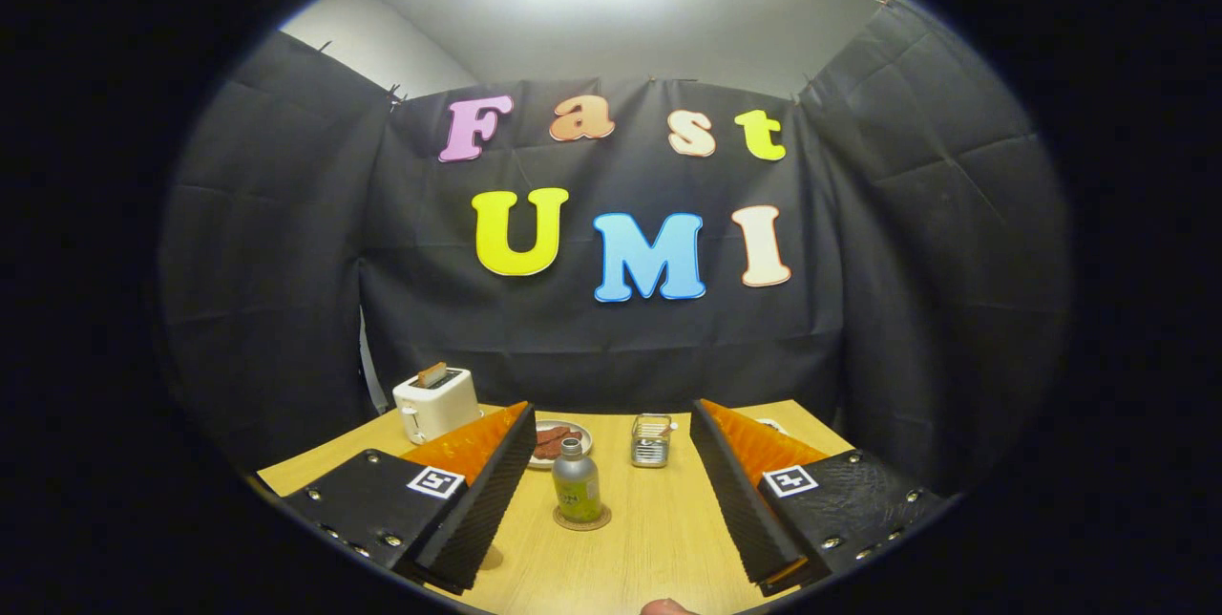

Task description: Take the bottle from table, then pour the juice into the cup, finally place the bottle on the coaster

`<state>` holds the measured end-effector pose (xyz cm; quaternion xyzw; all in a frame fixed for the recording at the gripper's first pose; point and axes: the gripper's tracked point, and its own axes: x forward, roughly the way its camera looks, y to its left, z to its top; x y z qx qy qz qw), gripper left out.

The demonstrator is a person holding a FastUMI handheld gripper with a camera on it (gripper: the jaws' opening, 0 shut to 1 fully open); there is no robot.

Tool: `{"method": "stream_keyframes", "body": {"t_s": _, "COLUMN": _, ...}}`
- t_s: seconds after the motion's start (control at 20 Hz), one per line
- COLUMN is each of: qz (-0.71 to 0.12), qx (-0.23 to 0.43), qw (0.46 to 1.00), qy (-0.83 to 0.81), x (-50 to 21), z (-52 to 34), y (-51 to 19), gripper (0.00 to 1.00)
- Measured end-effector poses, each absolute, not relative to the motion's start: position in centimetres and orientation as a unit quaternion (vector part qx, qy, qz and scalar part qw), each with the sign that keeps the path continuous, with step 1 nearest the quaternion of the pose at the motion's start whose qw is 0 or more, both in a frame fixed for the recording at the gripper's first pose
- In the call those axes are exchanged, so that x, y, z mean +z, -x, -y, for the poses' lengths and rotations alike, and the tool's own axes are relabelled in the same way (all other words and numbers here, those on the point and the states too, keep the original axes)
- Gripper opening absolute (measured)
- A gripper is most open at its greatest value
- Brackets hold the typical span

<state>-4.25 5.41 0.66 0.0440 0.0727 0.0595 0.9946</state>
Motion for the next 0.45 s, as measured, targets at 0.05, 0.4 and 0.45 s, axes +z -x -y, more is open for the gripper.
{"method": "stream_keyframes", "body": {"t_s": 0.05, "qz": -0.065, "qx": 0.053, "qw": 0.995, "qy": -0.045, "x": 1.1, "z": -5.0, "y": 4.5, "gripper": 0.98}}
{"method": "stream_keyframes", "body": {"t_s": 0.4, "qz": -0.041, "qx": 0.042, "qw": 0.996, "qy": -0.061, "x": 2.5, "z": -3.6, "y": 4.0, "gripper": 0.98}}
{"method": "stream_keyframes", "body": {"t_s": 0.45, "qz": -0.038, "qx": 0.042, "qw": 0.996, "qy": -0.061, "x": 2.8, "z": -3.6, "y": 3.8, "gripper": 0.98}}
